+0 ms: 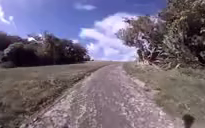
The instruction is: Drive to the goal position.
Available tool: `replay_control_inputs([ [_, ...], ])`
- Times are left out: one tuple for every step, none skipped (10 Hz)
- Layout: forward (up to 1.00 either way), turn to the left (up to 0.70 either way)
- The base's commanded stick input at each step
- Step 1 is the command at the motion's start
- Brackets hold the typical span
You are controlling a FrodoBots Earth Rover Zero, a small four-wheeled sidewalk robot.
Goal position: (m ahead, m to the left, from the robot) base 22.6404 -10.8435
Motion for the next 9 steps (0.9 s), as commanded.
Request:
replay_control_inputs([
  [1.00, 0.00],
  [1.00, -0.05],
  [1.00, -0.22],
  [1.00, -0.39],
  [1.00, -0.40],
  [1.00, -0.40],
  [1.00, -0.05],
  [1.00, -0.02],
  [1.00, 0.00],
])
